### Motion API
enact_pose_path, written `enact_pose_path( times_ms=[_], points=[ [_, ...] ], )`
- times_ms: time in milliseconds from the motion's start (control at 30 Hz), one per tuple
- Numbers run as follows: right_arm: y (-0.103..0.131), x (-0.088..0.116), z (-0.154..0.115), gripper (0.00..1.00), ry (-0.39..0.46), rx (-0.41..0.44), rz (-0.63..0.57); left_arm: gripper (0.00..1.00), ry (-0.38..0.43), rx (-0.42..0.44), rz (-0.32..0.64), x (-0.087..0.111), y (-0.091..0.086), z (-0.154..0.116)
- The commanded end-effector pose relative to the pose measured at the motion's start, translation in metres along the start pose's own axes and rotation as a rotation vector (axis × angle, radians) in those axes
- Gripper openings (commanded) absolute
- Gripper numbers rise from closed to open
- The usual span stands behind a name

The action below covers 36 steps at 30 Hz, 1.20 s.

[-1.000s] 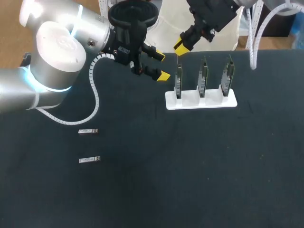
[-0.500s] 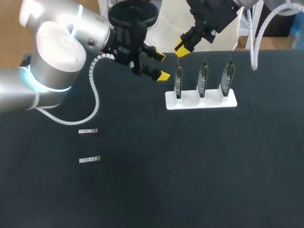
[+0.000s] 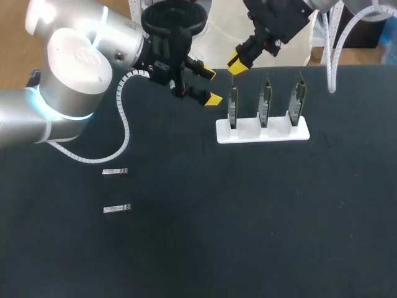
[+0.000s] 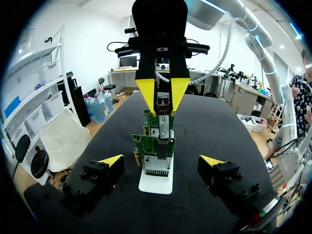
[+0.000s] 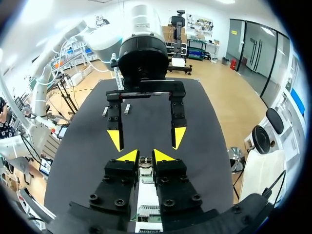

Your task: Pick up the optical module with the left hand, and insert it into the network port with the right hand.

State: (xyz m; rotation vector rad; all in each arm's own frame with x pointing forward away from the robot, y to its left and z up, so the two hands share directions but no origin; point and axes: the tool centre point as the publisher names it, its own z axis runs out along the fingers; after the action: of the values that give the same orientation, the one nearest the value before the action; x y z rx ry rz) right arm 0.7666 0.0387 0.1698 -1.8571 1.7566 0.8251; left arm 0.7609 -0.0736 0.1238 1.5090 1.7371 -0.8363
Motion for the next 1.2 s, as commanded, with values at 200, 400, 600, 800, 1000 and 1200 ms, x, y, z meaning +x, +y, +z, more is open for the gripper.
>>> enact_pose_path(
  times_ms=[200, 400, 600, 800, 1000, 1200],
  points=[
    [0.0005, -0.0002, -0.0024, 0.00, -0.007, 0.023, -0.011, 1.00, 0.004, -0.002, -0.002, -0.0008, -0.0003, 0.0005],
    [0.0017, 0.0013, -0.0010, 0.00, -0.002, 0.019, -0.008, 1.00, 0.004, -0.002, -0.002, -0.0008, -0.0003, 0.0005],
    [0.0022, 0.0021, 0.0009, 0.00, -0.002, 0.016, -0.003, 1.00, 0.004, -0.002, -0.002, -0.0008, -0.0003, 0.0005],
    [0.0029, 0.0019, 0.0000, 0.00, -0.003, 0.020, -0.003, 1.00, 0.004, -0.002, -0.002, -0.0008, -0.0003, 0.0005],
    [0.0006, 0.0052, 0.0027, 0.00, -0.002, 0.019, 0.012, 1.00, 0.004, -0.002, -0.002, -0.0008, -0.0003, 0.0005],
    [-0.0011, 0.0074, 0.0045, 0.00, -0.002, 0.018, 0.023, 1.00, 0.004, -0.002, -0.002, -0.0008, -0.0003, 0.0005]
  ],
)
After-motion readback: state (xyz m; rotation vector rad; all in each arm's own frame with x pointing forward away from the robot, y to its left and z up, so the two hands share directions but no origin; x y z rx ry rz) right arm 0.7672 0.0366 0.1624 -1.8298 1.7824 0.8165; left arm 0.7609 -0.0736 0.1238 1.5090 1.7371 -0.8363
